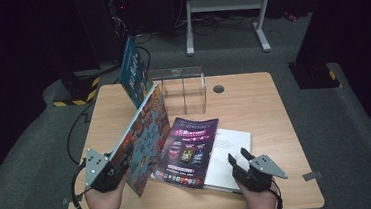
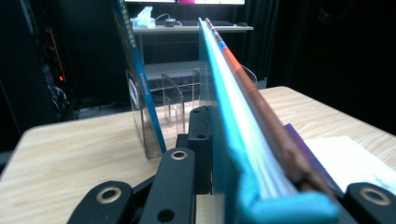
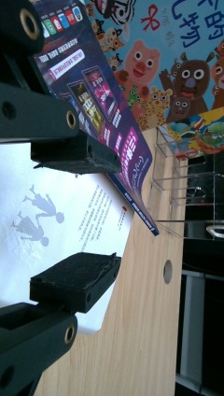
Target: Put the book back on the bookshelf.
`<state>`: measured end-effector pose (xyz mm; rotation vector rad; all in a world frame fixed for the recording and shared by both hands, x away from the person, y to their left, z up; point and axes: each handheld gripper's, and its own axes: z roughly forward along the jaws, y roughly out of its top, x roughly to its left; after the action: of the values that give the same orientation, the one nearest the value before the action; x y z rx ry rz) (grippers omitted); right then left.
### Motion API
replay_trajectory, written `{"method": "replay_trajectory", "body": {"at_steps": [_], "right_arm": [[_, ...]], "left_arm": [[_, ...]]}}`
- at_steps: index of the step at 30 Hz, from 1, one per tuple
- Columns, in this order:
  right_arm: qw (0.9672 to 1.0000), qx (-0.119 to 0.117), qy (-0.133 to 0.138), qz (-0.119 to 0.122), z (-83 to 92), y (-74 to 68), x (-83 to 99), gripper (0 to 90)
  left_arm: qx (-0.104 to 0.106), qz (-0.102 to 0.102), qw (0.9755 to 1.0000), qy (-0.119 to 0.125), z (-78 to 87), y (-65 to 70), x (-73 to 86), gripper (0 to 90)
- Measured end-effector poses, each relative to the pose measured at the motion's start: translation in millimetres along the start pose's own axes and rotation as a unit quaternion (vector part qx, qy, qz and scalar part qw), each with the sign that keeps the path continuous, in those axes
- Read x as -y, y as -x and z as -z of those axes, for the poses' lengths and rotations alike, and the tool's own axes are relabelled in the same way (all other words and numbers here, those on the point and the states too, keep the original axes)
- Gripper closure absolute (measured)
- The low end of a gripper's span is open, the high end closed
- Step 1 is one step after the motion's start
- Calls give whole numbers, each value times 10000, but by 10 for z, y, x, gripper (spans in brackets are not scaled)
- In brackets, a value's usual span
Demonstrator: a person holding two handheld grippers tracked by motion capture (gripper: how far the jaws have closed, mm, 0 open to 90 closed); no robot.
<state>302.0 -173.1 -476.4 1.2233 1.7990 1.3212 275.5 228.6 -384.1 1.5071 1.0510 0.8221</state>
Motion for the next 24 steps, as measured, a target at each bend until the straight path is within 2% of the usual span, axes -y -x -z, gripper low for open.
{"method": "replay_trajectory", "body": {"at_steps": [6, 10, 15, 19, 20, 23, 24], "right_arm": [[9997, -20, -180, 188, -39, 76, 10, 476], [9998, -16, -186, 121, -26, 155, 49, 477], [9997, -111, -173, 94, -11, 185, 81, 477], [9997, -174, -154, 9, 3, 195, 91, 477], [9997, -205, -139, -26, 10, 196, 93, 477], [9997, -229, -101, -75, 26, 196, 92, 477], [9996, -246, -96, -74, 27, 191, 90, 477]], "left_arm": [[29, -16, 10000, -68, -2, -21, -18, 798], [135, -2, 9999, -69, -4, -51, -19, 794], [85, -119, 9998, -165, -6, -27, -44, 803], [80, -316, 9992, -236, -13, 25, -66, 811], [69, -315, 9992, -249, -26, 28, -80, 812], [82, -129, 9995, -294, -84, -26, -193, 814], [94, -157, 9994, -305, -97, -35, -244, 815]]}}
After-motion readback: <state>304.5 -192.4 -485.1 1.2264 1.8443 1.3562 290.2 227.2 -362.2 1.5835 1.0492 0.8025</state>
